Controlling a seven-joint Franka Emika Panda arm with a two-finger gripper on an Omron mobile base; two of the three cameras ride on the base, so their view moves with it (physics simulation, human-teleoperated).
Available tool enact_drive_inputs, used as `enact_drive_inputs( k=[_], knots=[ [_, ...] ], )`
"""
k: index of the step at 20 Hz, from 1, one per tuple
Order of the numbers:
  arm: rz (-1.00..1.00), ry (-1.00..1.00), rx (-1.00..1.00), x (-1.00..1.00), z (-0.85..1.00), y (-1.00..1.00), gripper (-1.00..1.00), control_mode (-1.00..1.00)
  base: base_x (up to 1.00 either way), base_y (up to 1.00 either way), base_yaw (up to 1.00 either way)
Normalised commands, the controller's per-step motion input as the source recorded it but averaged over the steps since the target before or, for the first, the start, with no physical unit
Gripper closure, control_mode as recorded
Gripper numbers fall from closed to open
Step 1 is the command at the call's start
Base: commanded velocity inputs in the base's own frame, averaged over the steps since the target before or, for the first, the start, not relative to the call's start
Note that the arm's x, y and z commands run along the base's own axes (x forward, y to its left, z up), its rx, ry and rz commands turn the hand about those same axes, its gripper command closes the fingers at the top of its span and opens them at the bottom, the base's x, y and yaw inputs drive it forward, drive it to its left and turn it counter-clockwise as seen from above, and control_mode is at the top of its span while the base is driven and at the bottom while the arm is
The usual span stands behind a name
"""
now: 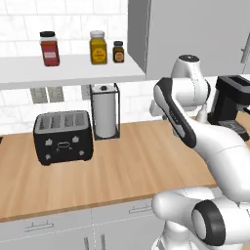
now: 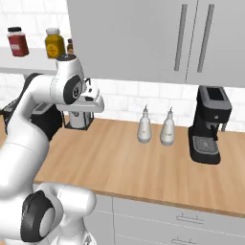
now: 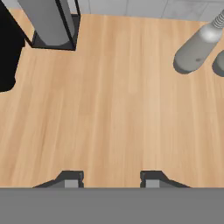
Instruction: Take a straw from the drawer in front and place it inside the glass cup on the dining counter.
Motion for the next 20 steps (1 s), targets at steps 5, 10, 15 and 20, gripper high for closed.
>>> enact_drive_inputs(
  k=[5,10,15,20],
  knots=[
    [0.00,0.00,0.00,0.00,0.00,0.00,-1.00,1.00,-0.37,0.00,0.00],
    [0.00,0.00,0.00,0.00,0.00,0.00,-1.00,1.00,-0.93,-0.12,0.01],
    [0.00,0.00,0.00,0.00,0.00,0.00,-1.00,1.00,-0.02,-0.57,0.34],
    [0.00,0.00,0.00,0.00,0.00,0.00,-1.00,1.00,0.13,-0.73,0.58]
  ],
)
